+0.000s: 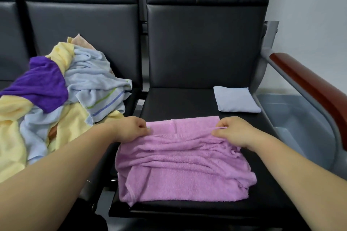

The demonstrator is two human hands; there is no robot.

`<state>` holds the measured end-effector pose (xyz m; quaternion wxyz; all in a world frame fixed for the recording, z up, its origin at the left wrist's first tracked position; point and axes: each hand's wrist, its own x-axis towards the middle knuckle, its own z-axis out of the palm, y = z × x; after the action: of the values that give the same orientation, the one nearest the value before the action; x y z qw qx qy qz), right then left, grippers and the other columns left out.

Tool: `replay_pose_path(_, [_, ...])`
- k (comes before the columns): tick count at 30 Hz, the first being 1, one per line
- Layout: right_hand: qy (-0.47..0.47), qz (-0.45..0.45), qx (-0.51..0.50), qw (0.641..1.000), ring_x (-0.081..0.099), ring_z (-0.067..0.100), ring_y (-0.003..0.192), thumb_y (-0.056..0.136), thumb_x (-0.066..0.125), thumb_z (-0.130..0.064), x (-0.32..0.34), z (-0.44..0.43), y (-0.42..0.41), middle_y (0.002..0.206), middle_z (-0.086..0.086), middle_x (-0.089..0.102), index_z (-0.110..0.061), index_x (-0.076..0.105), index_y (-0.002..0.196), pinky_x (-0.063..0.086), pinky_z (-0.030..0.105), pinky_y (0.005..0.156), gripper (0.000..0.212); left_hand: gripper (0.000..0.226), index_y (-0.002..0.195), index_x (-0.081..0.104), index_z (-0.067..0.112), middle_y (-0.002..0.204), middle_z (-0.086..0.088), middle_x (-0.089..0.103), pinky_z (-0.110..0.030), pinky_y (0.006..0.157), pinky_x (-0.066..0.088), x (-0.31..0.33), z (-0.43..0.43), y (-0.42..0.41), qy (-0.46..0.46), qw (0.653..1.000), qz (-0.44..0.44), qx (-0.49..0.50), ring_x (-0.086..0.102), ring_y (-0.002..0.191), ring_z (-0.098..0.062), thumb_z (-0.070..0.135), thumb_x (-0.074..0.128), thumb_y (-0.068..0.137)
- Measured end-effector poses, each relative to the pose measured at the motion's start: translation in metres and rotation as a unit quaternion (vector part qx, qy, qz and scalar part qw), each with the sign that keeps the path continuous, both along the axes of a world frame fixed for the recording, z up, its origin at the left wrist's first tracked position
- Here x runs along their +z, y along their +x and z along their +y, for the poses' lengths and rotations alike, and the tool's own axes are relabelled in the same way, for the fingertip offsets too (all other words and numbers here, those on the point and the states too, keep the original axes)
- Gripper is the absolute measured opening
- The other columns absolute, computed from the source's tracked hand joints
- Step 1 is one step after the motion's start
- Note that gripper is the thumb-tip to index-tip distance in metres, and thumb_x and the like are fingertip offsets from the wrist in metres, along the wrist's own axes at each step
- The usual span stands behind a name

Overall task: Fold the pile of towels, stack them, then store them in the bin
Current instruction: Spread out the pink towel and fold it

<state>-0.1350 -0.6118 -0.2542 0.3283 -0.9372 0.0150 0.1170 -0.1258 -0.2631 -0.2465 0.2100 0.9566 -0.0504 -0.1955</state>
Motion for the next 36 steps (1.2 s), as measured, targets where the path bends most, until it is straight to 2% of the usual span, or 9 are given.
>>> replay_pose_path(3, [-0.034,-0.064,0.003,0.997,0.063,0.011,0.093,0.094,0.073,-0.033,-0.004,0.002,0.008,0.107,-0.008,0.071,-0.027,0.072,0.097,0.047,0.03,0.079,0.007,0.034,0.086,0.061,0.02,0.077,0.007,0.06,-0.027,0.064,0.04,-0.004,0.002,0.008,0.031,0.998,-0.047,0.008,0.057,0.077,-0.013,0.05,0.054,0.101])
replay_pose_path(8, [-0.028,-0.103,0.016,0.994,0.061,0.008,0.097,0.1,0.066,-0.027,-0.015,0.01,0.016,0.106,-0.013,0.065,-0.03,0.066,0.104,0.046,0.027,0.081,0.004,0.039,0.093,0.059,0.021,0.076,0.01,0.059,-0.024,0.064,0.043,-0.009,0.002,0.012,-0.011,0.999,-0.041,-0.008,0.054,0.071,-0.009,0.059,0.065,0.091])
replay_pose_path(14, [-0.123,-0.072,0.054,0.988,0.06,0.015,0.1,0.096,0.063,-0.026,-0.024,0.009,0.026,0.114,-0.007,0.067,-0.025,0.065,0.115,0.047,0.032,0.082,0.02,0.029,0.09,0.062,0.018,0.079,0.007,0.059,-0.022,0.062,0.039,-0.017,0.011,0.018,0.039,0.997,-0.067,-0.03,0.055,0.076,-0.012,0.046,0.059,0.099])
replay_pose_path(18, [-0.167,-0.017,0.067,0.983,0.061,0.016,0.091,0.092,0.062,-0.038,-0.015,0.008,0.027,0.101,-0.005,0.067,-0.023,0.067,0.101,0.049,0.033,0.076,0.018,0.037,0.09,0.06,0.013,0.078,0.004,0.06,-0.026,0.064,0.041,-0.022,0.008,0.019,0.054,0.997,-0.055,-0.008,0.058,0.078,-0.016,0.047,0.054,0.101])
replay_pose_path(21, [-0.118,0.026,0.04,0.992,0.062,0.016,0.086,0.097,0.058,-0.054,-0.011,0.006,0.025,0.094,-0.004,0.068,-0.019,0.07,0.093,0.048,0.035,0.077,0.036,0.035,0.079,0.057,0.018,0.067,0.009,0.054,-0.015,0.051,0.034,-0.018,0.006,0.02,0.054,0.998,-0.025,-0.003,0.049,0.063,-0.006,0.045,0.054,0.102])
replay_pose_path(23, [-0.1,0.032,0.024,0.994,0.064,0.021,0.09,0.101,0.054,-0.044,-0.012,0.005,0.024,0.094,0.001,0.069,-0.014,0.073,0.095,0.048,0.036,0.079,0.036,0.033,0.078,0.057,0.02,0.067,0.01,0.054,-0.014,0.05,0.033,-0.015,0.006,0.02,0.041,0.999,-0.017,0.002,0.048,0.061,-0.005,0.042,0.055,0.102])
replay_pose_path(28, [-0.068,-0.012,-0.049,0.996,0.058,0.022,0.073,0.089,0.062,-0.018,-0.014,0.003,0.025,0.089,0.015,0.072,0.0,0.071,0.086,0.045,0.034,0.066,0.02,0.022,0.081,0.065,0.02,0.078,0.007,0.067,-0.027,0.066,0.048,-0.012,0.009,0.02,0.026,0.998,-0.046,0.031,0.061,0.076,-0.012,0.032,0.056,0.097])
replay_pose_path(32, [-0.047,-0.085,-0.073,0.993,0.06,0.019,0.08,0.091,0.06,-0.018,-0.011,0.007,0.031,0.084,-0.003,0.068,-0.017,0.068,0.078,0.042,0.031,0.064,0.015,0.018,0.079,0.065,0.018,0.079,0.002,0.07,-0.03,0.07,0.049,-0.014,0.006,0.023,0.01,0.993,-0.098,0.064,0.064,0.081,-0.016,0.025,0.056,0.094])
replay_pose_path(36, [-0.072,-0.104,-0.049,0.991,0.057,0.015,0.078,0.095,0.052,-0.018,-0.024,0.008,0.041,0.087,-0.002,0.066,-0.018,0.062,0.083,0.037,0.03,0.059,0.016,0.02,0.082,0.065,0.019,0.081,0.003,0.069,-0.032,0.073,0.051,-0.021,0.005,0.027,0.033,0.994,-0.084,0.065,0.064,0.083,-0.019,0.029,0.055,0.095])
